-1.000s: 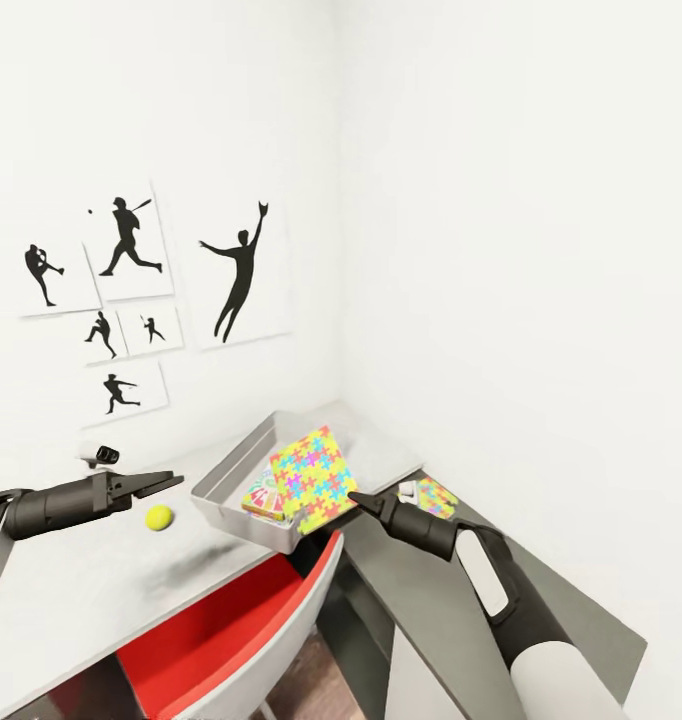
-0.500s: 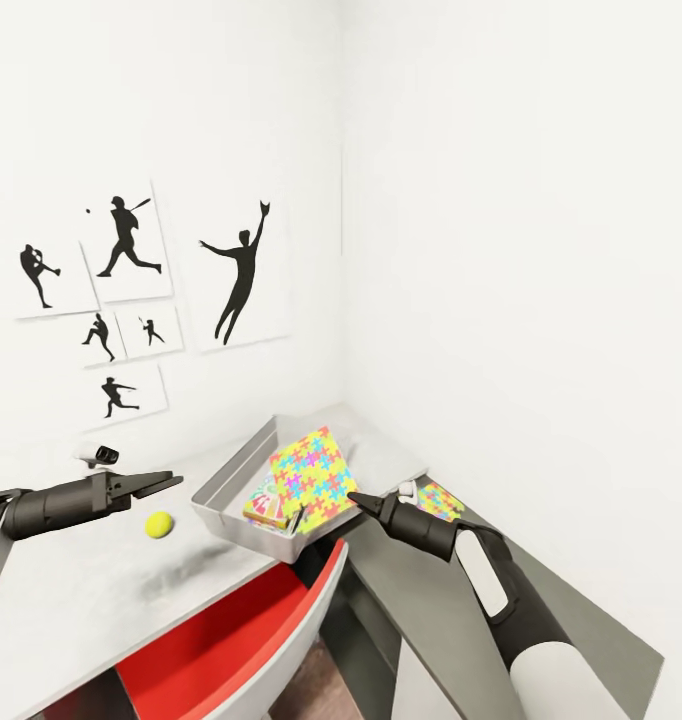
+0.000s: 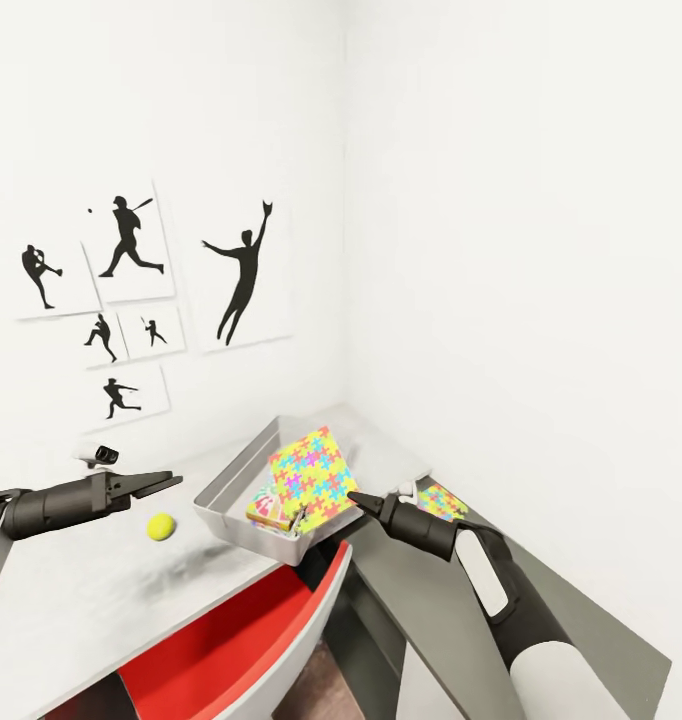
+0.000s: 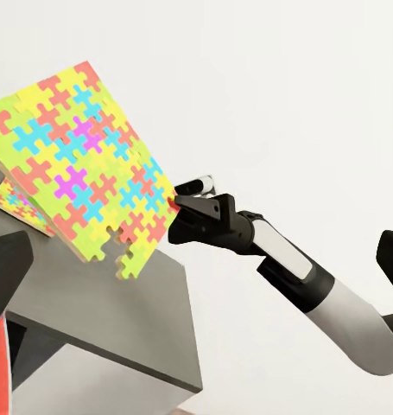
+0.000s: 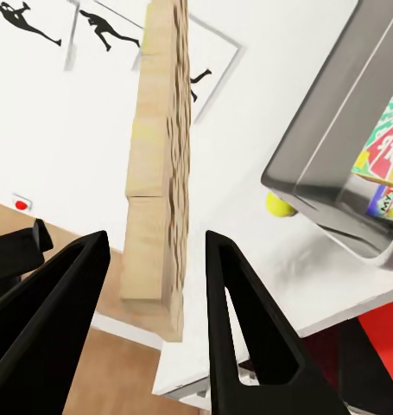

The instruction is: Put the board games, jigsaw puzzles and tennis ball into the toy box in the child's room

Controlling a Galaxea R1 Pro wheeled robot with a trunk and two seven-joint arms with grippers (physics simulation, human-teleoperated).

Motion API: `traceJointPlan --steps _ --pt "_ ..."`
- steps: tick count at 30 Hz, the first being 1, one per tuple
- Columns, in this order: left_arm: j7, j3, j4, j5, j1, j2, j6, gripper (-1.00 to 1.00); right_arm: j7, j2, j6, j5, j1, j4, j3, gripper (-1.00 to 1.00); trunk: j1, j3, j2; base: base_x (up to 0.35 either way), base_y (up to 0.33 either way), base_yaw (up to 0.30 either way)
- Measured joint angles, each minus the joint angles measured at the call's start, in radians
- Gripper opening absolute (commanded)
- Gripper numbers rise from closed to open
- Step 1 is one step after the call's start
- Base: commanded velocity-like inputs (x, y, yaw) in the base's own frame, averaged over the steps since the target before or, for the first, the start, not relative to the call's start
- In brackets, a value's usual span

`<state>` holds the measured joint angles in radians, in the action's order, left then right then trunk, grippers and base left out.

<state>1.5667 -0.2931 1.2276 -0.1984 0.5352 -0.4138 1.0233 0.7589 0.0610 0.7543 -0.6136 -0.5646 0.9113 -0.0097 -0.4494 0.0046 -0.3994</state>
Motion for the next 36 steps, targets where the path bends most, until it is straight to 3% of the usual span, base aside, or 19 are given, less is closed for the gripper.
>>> traceJointPlan --steps 13,21,36 --pt "0.0 0.0 0.0 0.0 0.0 0.0 0.0 1.0 0.0 0.003 0.0 0.0 0.0 0.0 0.0 -1.0 0.0 0.0 0.0 0.098 0.044 0.0" --pt "0.0 0.0 0.0 0.0 0.0 0.0 0.0 1.0 0.001 0.002 0.0 0.001 0.0 0.0 0.0 -1.0 0.0 0.0 0.0 0.214 0.182 0.0" --pt "0.0 0.0 0.0 0.0 0.0 0.0 0.0 1.0 0.003 -0.001 0.0 0.0 0.0 0.0 0.0 -1.0 0.0 0.0 0.0 0.036 0.14 0.0"
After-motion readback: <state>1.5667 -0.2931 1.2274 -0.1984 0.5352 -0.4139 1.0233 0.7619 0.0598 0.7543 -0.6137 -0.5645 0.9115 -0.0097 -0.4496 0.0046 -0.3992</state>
